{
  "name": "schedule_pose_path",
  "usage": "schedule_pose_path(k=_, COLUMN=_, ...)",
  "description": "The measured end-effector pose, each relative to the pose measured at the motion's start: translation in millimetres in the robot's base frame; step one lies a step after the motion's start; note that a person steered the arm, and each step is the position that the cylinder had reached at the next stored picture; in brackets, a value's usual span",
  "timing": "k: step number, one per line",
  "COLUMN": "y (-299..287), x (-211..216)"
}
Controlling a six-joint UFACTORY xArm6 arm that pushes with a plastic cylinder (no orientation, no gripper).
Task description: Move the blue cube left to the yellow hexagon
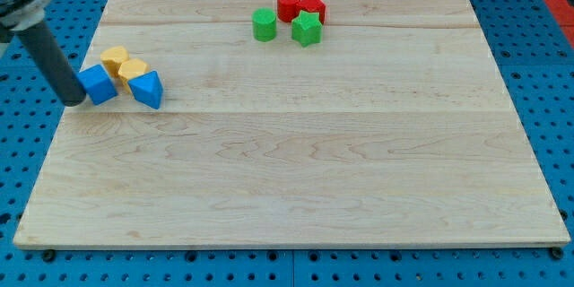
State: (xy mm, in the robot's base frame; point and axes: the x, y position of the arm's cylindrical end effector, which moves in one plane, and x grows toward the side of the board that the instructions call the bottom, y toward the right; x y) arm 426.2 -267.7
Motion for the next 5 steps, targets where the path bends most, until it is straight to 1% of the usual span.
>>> schedule_pose_path(k=1, y=-0.3, x=31.8)
schedule_pose_path(k=3, y=-0.8, x=37.9)
schedule_pose_path(k=4, y=67.2, x=70.0)
schedule_pose_path(k=5, y=162.9, x=93.0)
